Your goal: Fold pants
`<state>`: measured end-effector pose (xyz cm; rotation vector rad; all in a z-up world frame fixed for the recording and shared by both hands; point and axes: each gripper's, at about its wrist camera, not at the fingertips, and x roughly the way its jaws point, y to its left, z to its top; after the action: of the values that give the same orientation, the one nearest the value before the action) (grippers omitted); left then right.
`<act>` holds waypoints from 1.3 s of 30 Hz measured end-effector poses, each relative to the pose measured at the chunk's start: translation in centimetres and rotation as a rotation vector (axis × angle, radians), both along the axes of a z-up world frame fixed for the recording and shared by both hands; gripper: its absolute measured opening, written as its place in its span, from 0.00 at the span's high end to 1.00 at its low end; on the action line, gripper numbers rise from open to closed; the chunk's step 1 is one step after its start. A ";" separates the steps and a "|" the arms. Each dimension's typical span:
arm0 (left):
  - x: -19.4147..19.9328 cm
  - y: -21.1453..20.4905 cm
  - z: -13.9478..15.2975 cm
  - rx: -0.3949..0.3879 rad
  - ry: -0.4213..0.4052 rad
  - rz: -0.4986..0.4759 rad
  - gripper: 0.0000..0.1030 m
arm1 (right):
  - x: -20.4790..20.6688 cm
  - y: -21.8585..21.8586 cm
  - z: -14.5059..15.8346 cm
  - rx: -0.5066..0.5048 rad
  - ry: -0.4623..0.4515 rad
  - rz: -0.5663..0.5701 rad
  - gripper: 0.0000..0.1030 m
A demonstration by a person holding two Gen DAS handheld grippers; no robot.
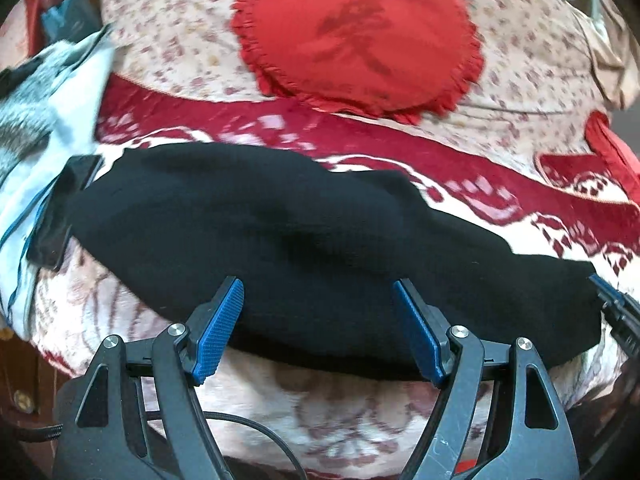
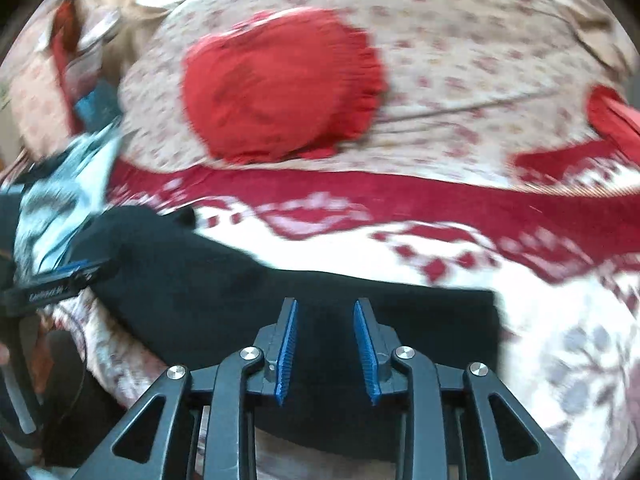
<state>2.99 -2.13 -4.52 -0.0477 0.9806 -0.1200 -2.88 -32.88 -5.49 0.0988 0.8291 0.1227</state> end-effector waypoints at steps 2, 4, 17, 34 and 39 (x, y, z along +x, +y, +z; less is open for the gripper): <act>0.2 -1.0 -0.1 0.004 -0.001 -0.022 0.25 | -1.0 -2.5 0.1 -0.006 0.000 -0.073 0.72; 0.4 -2.1 -0.2 0.012 0.002 -0.043 0.25 | -2.0 -5.0 0.1 -0.001 0.003 -0.133 0.71; 0.7 -7.6 -0.7 0.064 0.014 -0.137 0.25 | -1.3 -6.8 -3.2 0.079 0.081 -0.110 0.91; 0.1 -12.1 0.0 0.053 -0.002 -0.256 0.25 | -3.2 -9.1 -1.9 0.066 0.039 -0.179 0.73; 0.5 -15.8 0.4 -0.003 0.045 -0.385 0.25 | -5.4 -11.1 -2.1 0.273 0.045 -0.196 0.68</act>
<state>3.47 -17.96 -4.14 0.1370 1.0264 -0.4755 -8.29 -43.94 -7.60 0.4404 0.8401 0.0483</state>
